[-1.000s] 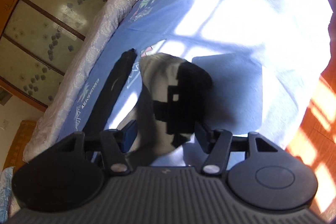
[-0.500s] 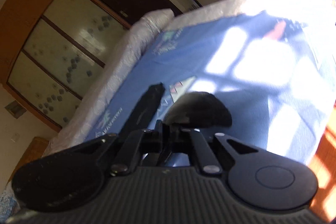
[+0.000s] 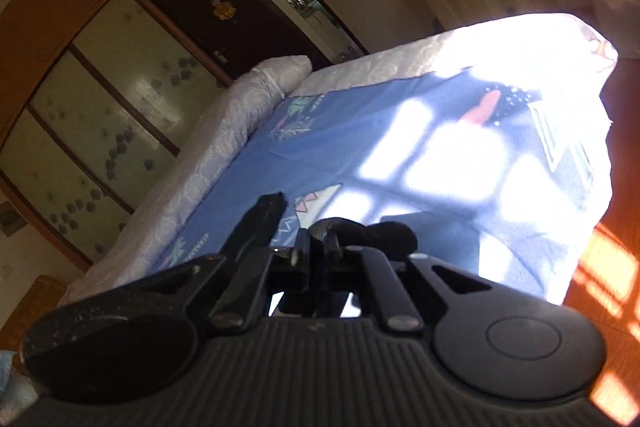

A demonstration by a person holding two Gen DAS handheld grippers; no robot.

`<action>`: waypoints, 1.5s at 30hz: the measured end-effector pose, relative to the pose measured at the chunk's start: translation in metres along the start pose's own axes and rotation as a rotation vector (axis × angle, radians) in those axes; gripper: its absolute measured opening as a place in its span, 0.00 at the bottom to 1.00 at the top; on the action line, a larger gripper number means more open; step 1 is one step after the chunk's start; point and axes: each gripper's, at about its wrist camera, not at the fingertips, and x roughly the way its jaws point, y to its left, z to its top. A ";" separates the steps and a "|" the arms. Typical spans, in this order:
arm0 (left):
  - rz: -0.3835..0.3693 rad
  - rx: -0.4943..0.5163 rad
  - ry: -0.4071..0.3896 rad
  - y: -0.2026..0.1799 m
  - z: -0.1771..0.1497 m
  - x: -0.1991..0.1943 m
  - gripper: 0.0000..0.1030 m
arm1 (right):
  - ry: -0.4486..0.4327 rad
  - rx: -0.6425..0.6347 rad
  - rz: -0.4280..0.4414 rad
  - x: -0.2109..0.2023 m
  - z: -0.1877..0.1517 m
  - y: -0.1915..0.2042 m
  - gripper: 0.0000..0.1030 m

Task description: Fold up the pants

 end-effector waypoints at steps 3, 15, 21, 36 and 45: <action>0.002 0.021 0.003 -0.005 0.003 0.003 0.09 | -0.008 -0.071 -0.093 0.002 -0.003 0.004 0.13; 0.020 -0.034 0.031 0.039 -0.009 -0.033 0.09 | 0.157 -0.293 -0.311 0.040 -0.007 0.019 0.53; 0.014 -0.040 0.037 0.045 -0.008 -0.035 0.09 | 0.361 -0.412 -0.515 0.132 -0.047 0.010 0.62; 0.043 -0.009 0.032 0.046 -0.006 -0.040 0.09 | -0.158 -0.043 -0.123 -0.014 0.095 0.024 0.02; 0.067 -0.023 0.049 0.058 -0.012 -0.039 0.09 | 0.159 0.085 -0.205 0.029 0.029 -0.042 0.12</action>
